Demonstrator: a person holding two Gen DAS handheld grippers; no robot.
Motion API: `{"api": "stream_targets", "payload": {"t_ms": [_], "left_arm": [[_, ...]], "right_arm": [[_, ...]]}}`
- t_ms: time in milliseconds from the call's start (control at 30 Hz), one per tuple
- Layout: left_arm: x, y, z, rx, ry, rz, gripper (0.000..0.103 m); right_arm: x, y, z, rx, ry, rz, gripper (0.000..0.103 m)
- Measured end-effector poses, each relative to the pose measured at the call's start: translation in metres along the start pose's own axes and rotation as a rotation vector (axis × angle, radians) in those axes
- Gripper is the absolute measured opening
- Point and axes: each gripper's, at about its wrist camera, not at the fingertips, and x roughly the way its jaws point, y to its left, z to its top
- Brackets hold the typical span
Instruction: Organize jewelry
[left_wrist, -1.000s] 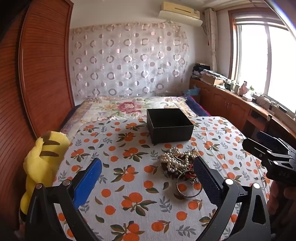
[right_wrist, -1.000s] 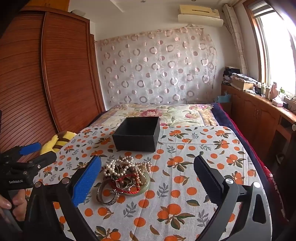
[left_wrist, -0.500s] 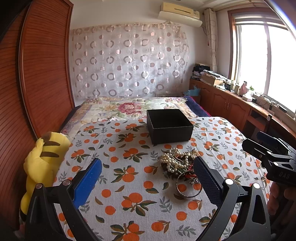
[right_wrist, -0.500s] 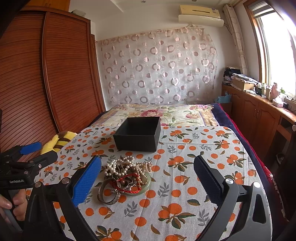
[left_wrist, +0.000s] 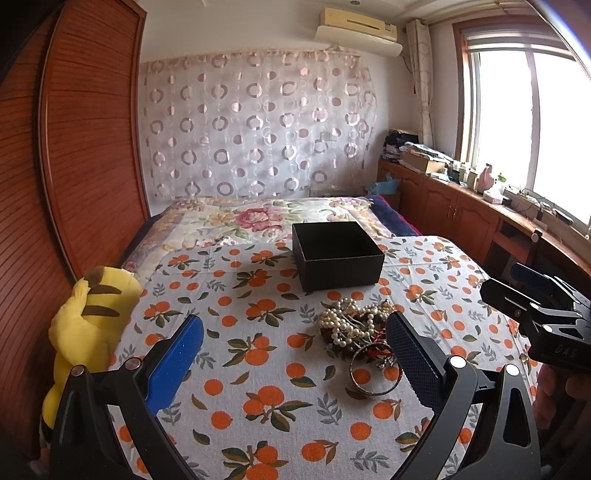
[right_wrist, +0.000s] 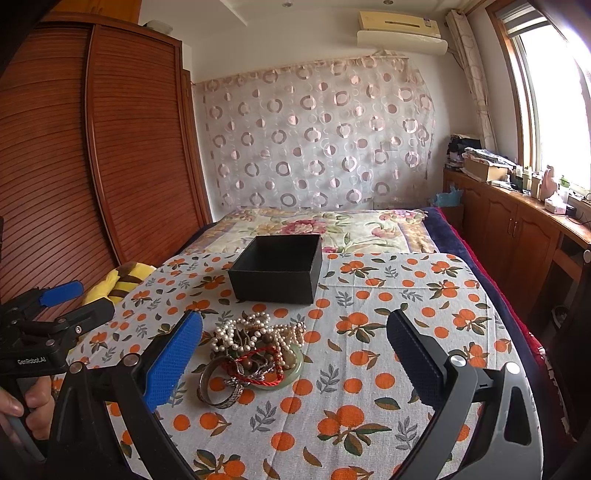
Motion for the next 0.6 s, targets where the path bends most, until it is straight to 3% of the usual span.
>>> {"api": "stream_targets", "payload": {"t_ms": [600], "left_arm": [[-0.0014, -0.0009, 0.0009, 0.002, -0.007, 0.003, 0.095]], "right_arm": [[-0.0005, 0.001, 0.0005, -0.002, -0.002, 0.0, 0.101]]}}
